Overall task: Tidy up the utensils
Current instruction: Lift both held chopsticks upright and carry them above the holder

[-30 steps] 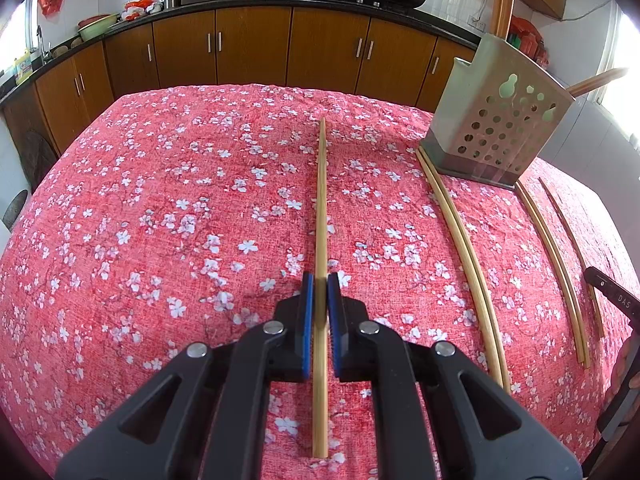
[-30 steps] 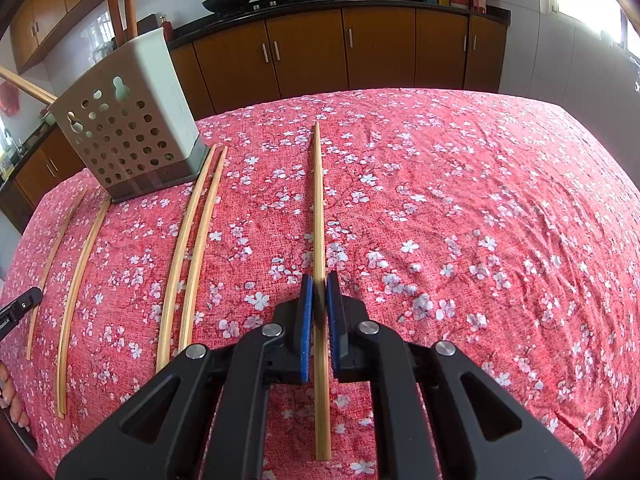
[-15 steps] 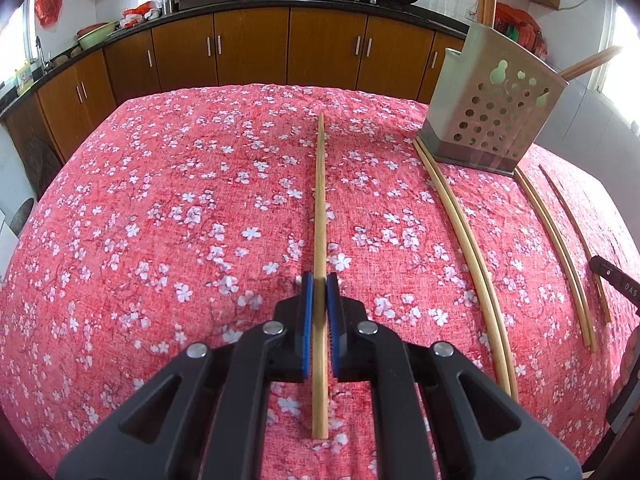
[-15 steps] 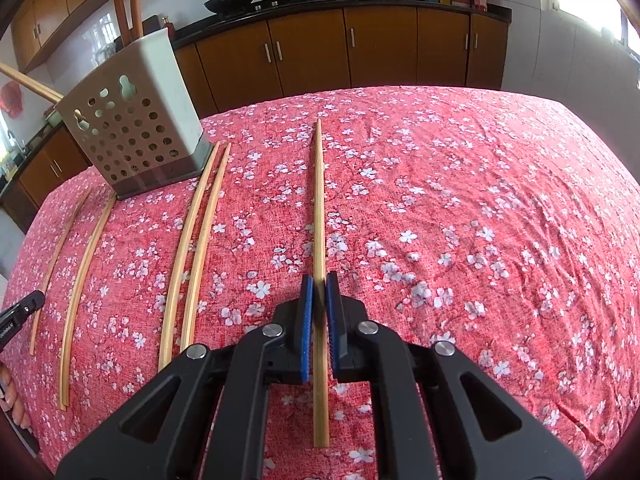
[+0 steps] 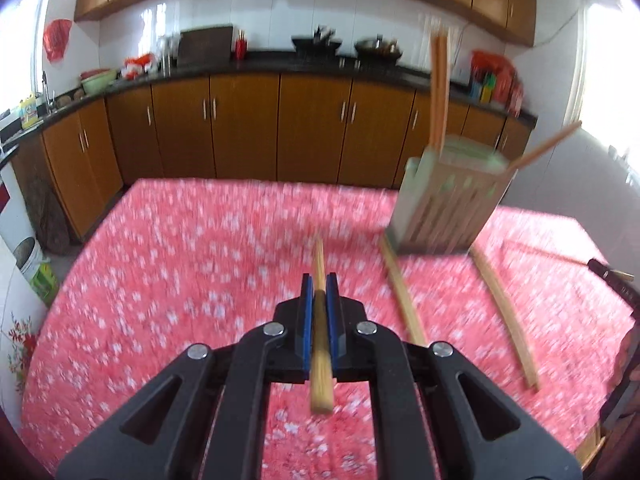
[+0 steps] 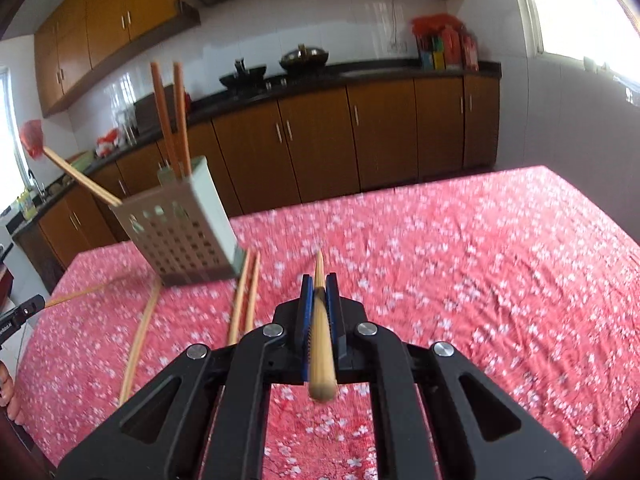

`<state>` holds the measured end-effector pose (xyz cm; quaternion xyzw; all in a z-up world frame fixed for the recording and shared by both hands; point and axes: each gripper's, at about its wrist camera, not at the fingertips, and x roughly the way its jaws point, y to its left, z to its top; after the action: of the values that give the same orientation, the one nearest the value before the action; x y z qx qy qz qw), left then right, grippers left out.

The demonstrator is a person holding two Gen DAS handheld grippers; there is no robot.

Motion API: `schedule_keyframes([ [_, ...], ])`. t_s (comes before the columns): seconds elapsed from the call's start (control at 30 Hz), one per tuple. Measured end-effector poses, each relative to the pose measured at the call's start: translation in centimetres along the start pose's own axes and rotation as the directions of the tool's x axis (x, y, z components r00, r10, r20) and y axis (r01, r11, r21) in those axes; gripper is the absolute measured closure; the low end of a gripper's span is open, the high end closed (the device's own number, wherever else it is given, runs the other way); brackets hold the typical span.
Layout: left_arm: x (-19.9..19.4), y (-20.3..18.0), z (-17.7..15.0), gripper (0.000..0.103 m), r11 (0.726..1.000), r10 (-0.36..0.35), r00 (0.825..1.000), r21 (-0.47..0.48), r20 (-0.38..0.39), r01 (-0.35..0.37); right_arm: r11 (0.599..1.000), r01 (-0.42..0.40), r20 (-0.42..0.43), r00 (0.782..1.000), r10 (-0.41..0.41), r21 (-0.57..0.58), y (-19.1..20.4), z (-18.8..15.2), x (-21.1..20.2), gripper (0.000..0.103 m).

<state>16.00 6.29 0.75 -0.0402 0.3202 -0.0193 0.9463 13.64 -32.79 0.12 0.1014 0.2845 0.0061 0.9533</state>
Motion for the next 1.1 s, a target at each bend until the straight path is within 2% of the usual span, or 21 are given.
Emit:
schedule_keyframes([
  [0.2,-2.9,-0.1,3.0,0.095,0.999,-0.026,0.994,-0.040,0.109,0.030,1.000,-0.009,0.053,0.999,0.009,-0.004,0.5,1.2,-1.1,0.096],
  [0.43,-4.3,-0.4,4.8,0.096,0.998,-0.056,0.988,-0.033,0.141,0.062,0.999,-0.034,0.078,0.996,0.034,-0.003,1.1,2.3,-2.1,0.096],
  [0.57,-6.3,-2.1,6.6,0.096,0.994,-0.112,0.977,0.012,0.184,0.112,0.993,-0.117,0.123,0.986,0.116,0.002,2.2,4.6,-4.0,0.096],
  [0.67,-7.9,-3.7,8.0,0.096,0.988,-0.156,0.962,0.044,0.226,0.150,0.976,-0.217,0.173,0.961,0.214,-0.001,3.7,7.0,-5.9,0.096],
  [0.77,-9.4,-5.5,9.8,0.096,0.982,-0.189,0.941,0.073,0.281,0.176,0.962,-0.273,0.236,0.933,0.270,-0.021,5.3,8.9,-7.6,0.096],
  [0.93,-9.9,-7.4,12.3,0.096,0.976,-0.218,0.918,0.066,0.330,0.208,0.956,-0.291,0.362,0.887,0.285,-0.039,7.4,11.5,-8.6,0.096],
  [1.0,-9.6,-8.1,13.3,0.096,0.978,-0.209,0.912,0.068,0.352,0.197,0.959,-0.281,0.418,0.866,0.273,-0.045,8.2,12.4,-8.2,0.096],
  [1.1,-7.6,-8.8,14.6,0.096,0.980,-0.200,0.922,0.065,0.332,0.189,0.965,-0.259,0.469,0.848,0.248,-0.041,9.0,13.3,-6.4,0.096],
])
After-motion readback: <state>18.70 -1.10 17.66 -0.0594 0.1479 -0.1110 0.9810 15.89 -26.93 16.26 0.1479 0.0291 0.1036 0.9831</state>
